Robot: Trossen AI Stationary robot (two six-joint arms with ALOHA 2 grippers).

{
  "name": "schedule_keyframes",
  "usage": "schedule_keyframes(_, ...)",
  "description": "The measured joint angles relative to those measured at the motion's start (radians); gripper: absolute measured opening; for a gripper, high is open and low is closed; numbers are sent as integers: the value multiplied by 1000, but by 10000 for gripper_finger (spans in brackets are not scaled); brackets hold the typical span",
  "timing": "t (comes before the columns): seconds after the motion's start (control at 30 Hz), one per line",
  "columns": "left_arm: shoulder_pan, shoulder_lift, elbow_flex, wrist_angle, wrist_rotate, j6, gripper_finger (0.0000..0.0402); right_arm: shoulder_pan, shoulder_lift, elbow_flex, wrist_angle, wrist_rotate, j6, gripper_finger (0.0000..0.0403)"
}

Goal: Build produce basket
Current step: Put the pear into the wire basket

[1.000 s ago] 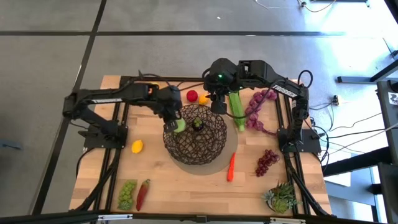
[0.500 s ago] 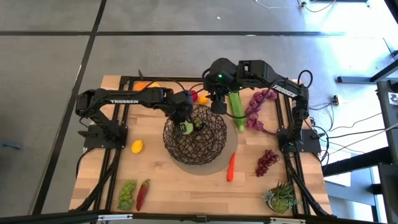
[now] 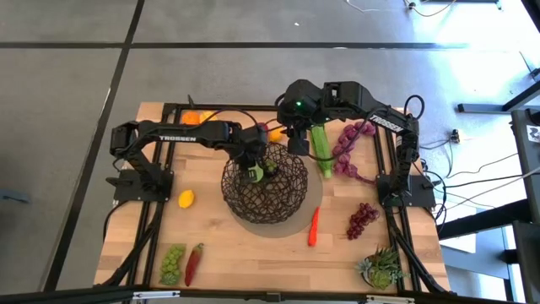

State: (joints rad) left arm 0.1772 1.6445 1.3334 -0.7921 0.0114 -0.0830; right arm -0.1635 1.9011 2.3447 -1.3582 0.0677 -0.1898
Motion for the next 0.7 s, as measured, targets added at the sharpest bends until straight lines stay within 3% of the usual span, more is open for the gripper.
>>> schedule_keyframes(0.27, 0, 0, 0, -2, -75, 11, 0, 0, 0, 0, 0, 0, 1, 133)
schedule_keyframes(0.5, 0, 0, 0, -3, -80, 15, 2, 0, 0, 0, 0, 0, 3, 133)
schedule_keyframes(0.7, 0, 0, 0, -3, -80, 15, 39, 0, 0, 0, -1, 1, 28, 133)
